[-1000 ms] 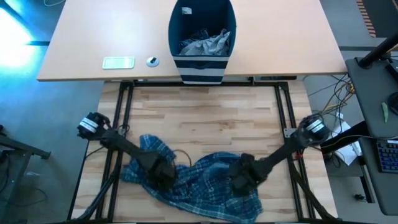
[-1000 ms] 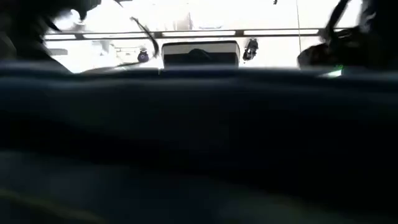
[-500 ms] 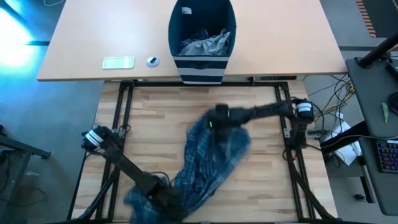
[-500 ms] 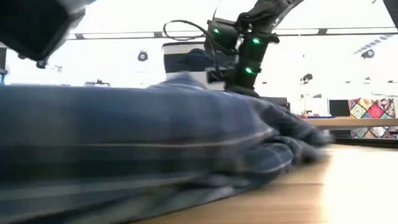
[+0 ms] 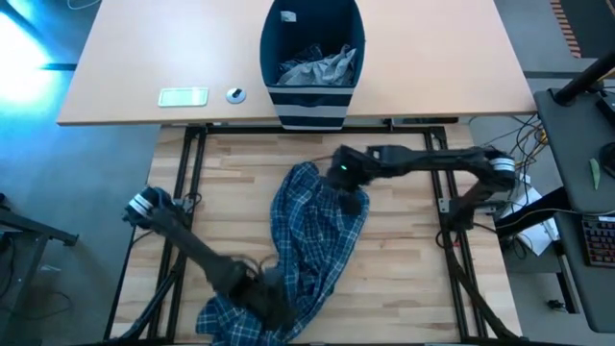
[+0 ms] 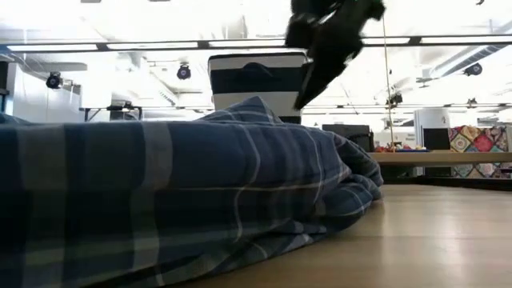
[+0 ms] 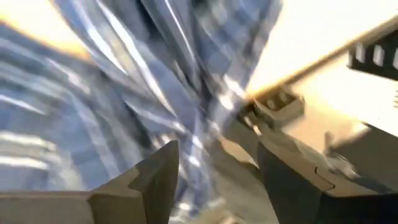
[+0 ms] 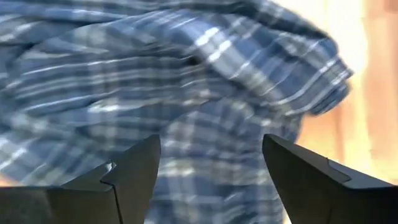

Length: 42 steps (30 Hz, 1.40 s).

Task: Fold Laundry from Bin
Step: Fold the blue patterned pants

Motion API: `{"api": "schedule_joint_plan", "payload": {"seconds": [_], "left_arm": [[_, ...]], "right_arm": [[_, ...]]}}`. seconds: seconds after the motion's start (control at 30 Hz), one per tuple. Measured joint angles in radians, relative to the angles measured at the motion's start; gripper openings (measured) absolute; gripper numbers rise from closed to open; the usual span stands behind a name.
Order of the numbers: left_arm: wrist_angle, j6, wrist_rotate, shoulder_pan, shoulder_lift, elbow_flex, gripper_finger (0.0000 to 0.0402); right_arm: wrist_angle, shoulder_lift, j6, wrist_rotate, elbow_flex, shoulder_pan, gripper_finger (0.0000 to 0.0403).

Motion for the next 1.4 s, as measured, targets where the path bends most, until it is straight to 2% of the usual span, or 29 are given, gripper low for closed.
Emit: {"api": "schedule_joint_plan", "payload": {"seconds": [0.17,0.27,0.37,0.47,0.57,0.7,0.8,0.97,1.1,1.2,1.27,1.4], "left_arm": [[-0.117,0.245,0.019,0.14,-0.08,-0.13,0.0201],[-0.056,0.341,0.049,0.191,-0.1,-0.261,0.0201],[0.057,0.369,0.144,0.2,-0.098,-0.384,0.0201],[0.213,0.33,0.254,0.158,-0.077,-0.484,0.0201],[0.351,0.232,0.35,0.076,-0.045,-0.53,0.0201],[0.547,0.006,0.353,-0.069,-0.001,-0.525,0.0201],[0.696,-0.219,0.323,-0.2,0.053,-0.478,0.0201],[0.835,-0.551,0.139,-0.397,0.206,-0.277,0.0201],[0.818,-0.579,0.09,-0.468,0.332,-0.017,0.0201],[0.69,-0.548,-0.019,-0.468,0.365,0.157,0.0201],[0.529,-0.519,-0.145,-0.459,0.36,0.245,0.0201],[0.174,-0.506,-0.353,-0.423,0.297,0.334,0.0201]], "right_arm": [[0.089,-0.164,0.143,0.008,-0.211,0.109,0.0279],[0.176,-0.23,0.249,0.019,-0.338,0.192,0.0279],[0.24,-0.243,0.348,0.081,-0.436,0.267,0.0279],[0.308,-0.222,0.409,0.094,-0.499,0.296,0.0279],[0.349,-0.19,0.436,0.096,-0.518,0.293,0.0279],[0.399,-0.141,0.412,0.098,-0.511,0.269,0.0279],[0.423,-0.107,0.375,0.098,-0.491,0.253,0.0279],[0.461,-0.065,0.296,0.099,-0.472,0.235,0.0279],[0.491,-0.047,0.254,0.099,-0.471,0.224,0.0279],[0.496,-0.045,0.238,0.11,-0.471,0.218,0.0279],[0.495,-0.049,0.256,0.114,-0.469,0.213,0.0279],[0.48,-0.088,0.422,0.114,-0.456,0.183,0.0279]]}}
